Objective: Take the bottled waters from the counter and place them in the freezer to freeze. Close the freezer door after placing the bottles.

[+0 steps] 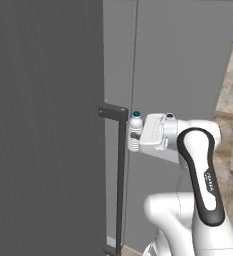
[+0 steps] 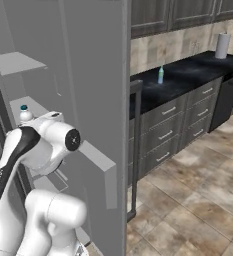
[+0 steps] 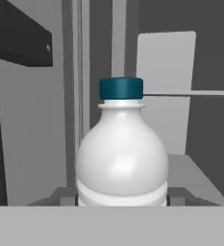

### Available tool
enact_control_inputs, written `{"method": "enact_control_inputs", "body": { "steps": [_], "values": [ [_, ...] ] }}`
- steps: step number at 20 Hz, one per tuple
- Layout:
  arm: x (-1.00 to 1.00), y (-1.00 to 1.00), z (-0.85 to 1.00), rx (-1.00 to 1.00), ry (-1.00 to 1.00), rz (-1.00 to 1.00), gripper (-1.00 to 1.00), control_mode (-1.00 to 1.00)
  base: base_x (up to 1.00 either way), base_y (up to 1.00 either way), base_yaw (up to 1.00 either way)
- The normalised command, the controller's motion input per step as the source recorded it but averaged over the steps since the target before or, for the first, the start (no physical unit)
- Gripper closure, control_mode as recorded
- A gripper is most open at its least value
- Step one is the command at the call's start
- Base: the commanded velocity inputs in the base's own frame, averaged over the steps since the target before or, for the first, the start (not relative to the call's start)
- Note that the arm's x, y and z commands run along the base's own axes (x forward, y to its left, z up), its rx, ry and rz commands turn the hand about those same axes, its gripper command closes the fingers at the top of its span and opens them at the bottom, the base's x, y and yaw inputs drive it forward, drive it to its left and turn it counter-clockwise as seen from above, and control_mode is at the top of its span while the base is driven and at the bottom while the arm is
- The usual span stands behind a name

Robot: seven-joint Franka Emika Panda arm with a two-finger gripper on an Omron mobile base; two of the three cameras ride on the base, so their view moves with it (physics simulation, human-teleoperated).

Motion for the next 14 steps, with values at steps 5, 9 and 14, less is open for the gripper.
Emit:
{"method": "enact_control_inputs", "body": {
  "steps": [5, 9, 14],
  "values": [
    [0.32, 0.04, -0.05, 0.0, 0.0, 0.03, 1.0, -1.0, 0.0, 0.0, 0.0],
    [0.5, 0.05, -0.09, 0.0, -0.04, 0.0, 1.0, -1.0, 0.0, 0.0, 0.0],
    [0.56, 0.15, -0.13, -0.04, -0.06, 0.05, 1.0, -1.0, 0.0, 0.0, 0.0]
  ]
}}
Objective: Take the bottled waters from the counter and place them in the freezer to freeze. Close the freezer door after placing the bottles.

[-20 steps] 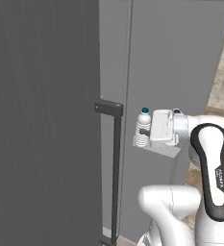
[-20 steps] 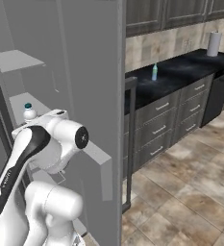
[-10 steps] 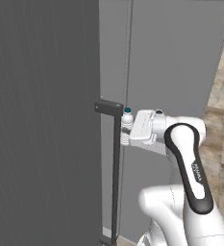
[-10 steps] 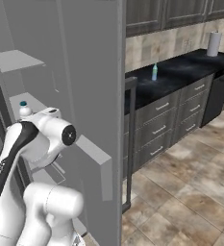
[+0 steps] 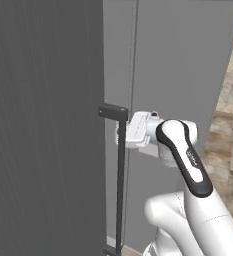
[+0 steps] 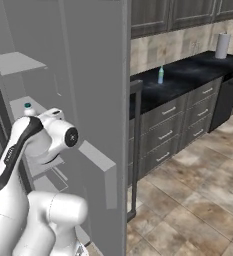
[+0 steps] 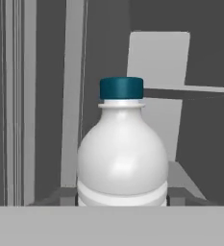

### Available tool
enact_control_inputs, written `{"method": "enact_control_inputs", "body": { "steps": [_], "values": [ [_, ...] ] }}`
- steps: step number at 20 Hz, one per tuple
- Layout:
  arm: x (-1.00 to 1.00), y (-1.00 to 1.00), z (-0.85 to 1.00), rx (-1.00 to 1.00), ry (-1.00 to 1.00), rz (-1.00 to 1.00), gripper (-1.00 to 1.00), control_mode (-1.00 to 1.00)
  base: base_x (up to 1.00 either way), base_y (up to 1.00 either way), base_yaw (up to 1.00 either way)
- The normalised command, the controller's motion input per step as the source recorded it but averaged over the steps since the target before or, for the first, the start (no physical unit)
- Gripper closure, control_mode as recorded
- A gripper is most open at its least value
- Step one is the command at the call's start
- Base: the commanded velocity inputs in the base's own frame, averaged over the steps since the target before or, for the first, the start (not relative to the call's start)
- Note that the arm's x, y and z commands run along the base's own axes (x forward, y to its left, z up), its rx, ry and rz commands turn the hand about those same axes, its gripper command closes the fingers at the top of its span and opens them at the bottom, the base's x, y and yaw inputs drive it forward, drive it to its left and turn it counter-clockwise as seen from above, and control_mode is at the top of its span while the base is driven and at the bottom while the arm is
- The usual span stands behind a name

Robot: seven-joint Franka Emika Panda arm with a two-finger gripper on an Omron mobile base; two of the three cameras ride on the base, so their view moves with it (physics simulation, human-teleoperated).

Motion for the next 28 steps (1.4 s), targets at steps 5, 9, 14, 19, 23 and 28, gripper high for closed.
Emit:
{"method": "enact_control_inputs", "body": {
  "steps": [5, 9, 14, 19, 23, 28],
  "values": [
    [0.52, 0.0, 0.0, -0.13, -0.02, 0.15, 1.0, -1.0, 0.0, 0.0, 0.0],
    [0.3, 0.17, 0.0, -0.14, 0.0, 0.18, 1.0, -1.0, 0.0, 0.0, 0.0],
    [0.07, 0.48, 0.0, -0.08, 0.01, 0.08, 1.0, -1.0, 0.0, 0.0, 0.0],
    [0.18, 0.24, -0.01, 0.0, 0.0, 0.0, 1.0, -1.0, 0.0, 0.0, 0.0],
    [0.28, 0.26, -0.14, 0.01, 0.05, 0.0, 1.0, -1.0, 0.0, 0.0, 0.0],
    [0.34, 0.33, -0.18, 0.07, 0.14, 0.0, 1.0, -1.0, 0.0, 0.0, 0.0]
  ]
}}
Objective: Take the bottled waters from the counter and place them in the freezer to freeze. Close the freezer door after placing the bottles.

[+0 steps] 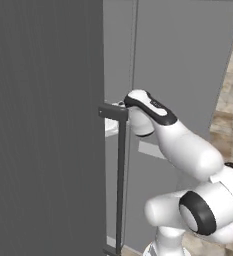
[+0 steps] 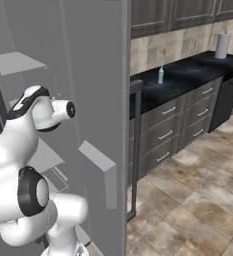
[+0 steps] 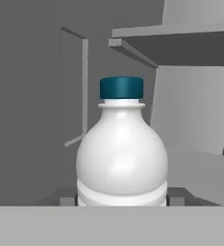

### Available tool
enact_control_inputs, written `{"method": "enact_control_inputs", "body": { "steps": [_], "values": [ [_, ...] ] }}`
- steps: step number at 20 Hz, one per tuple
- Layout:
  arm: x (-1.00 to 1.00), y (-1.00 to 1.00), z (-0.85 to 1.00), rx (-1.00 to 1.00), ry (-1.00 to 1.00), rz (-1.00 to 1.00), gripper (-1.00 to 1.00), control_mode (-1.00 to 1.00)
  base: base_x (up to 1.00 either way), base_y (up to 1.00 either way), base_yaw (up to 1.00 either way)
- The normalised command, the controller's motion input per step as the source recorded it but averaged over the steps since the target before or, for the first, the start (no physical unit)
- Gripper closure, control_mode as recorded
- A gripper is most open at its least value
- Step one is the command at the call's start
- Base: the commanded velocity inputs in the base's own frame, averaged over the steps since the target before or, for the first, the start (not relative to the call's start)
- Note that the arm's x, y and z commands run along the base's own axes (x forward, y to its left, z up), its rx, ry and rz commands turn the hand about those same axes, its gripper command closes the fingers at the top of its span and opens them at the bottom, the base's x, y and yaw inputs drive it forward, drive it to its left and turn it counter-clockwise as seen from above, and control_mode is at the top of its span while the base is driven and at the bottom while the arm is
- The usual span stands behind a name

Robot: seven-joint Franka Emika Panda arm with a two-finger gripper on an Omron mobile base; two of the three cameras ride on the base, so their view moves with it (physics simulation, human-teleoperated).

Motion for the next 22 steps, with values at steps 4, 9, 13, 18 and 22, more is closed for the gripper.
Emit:
{"method": "enact_control_inputs", "body": {
  "steps": [4, 9, 13, 18, 22],
  "values": [
    [0.48, 0.06, -0.11, 0.04, 0.03, 0.0, 1.0, -1.0, 0.0, 0.0, 0.0],
    [0.47, 0.08, -0.13, 0.01, 0.0, 0.0, 1.0, -1.0, 0.0, 0.0, 0.0],
    [0.42, 0.26, -0.06, 0.0, 0.0, 0.0, 1.0, -1.0, 0.0, 0.0, 0.0],
    [0.41, 0.25, -0.08, 0.0, 0.0, 0.0, 1.0, -1.0, 0.0, 0.0, 0.0],
    [0.29, 0.21, -0.2, 0.0, 0.0, 0.0, 1.0, -1.0, 0.0, 0.0, 0.0]
  ]
}}
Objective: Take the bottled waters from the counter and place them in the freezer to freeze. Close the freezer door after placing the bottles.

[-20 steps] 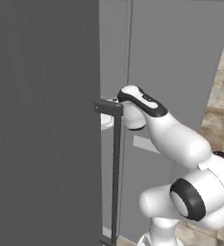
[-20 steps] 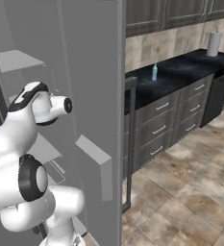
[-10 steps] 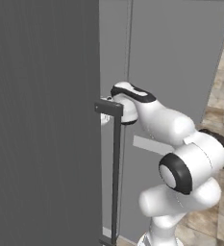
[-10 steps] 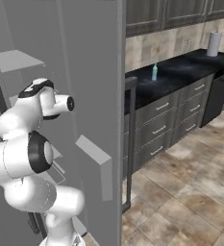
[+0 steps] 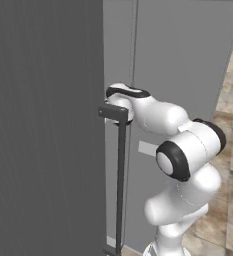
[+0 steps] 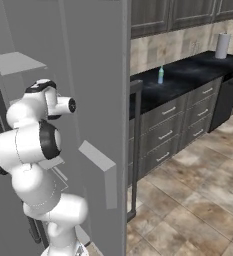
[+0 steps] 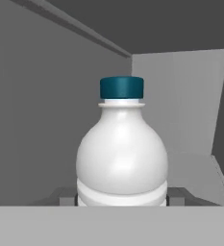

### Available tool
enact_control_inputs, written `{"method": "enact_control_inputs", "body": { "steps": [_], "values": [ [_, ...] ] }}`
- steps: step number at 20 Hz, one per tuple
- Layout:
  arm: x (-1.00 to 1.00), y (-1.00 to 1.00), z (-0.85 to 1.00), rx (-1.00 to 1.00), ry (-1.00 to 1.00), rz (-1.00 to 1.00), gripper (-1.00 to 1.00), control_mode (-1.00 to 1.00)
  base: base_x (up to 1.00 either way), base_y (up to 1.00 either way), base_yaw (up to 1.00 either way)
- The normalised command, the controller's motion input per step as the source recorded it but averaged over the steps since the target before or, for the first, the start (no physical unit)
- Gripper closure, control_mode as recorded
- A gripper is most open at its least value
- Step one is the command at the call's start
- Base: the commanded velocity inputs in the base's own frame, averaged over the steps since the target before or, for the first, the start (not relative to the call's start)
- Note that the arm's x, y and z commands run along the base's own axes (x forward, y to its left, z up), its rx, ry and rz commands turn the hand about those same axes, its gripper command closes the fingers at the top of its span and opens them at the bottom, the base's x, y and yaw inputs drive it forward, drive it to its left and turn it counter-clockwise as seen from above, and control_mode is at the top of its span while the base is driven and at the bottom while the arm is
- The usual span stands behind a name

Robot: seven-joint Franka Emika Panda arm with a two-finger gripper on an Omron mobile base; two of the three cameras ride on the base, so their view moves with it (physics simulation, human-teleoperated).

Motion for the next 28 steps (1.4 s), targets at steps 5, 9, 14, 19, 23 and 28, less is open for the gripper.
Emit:
{"method": "enact_control_inputs", "body": {
  "steps": [5, 9, 14, 19, 23, 28],
  "values": [
    [0.1, 0.25, -0.26, 0.0, 0.0, -0.02, 1.0, -1.0, 0.0, 0.0, 0.0],
    [0.16, 0.31, -0.23, 0.0, 0.0, -0.05, 1.0, -1.0, 0.0, 0.0, 0.0],
    [0.3, 0.28, -0.16, 0.0, -0.04, -0.1, 1.0, -1.0, 0.0, 0.0, 0.0],
    [0.41, 0.12, -0.17, 0.0, -0.06, -0.14, 1.0, -1.0, 0.0, 0.0, 0.0],
    [0.36, 0.0, -0.28, 0.0, -0.02, -0.13, 1.0, -1.0, 0.0, 0.0, 0.0],
    [0.2, 0.0, -0.29, 0.0, 0.0, -0.07, 1.0, -1.0, 0.0, 0.0, 0.0]
  ]
}}
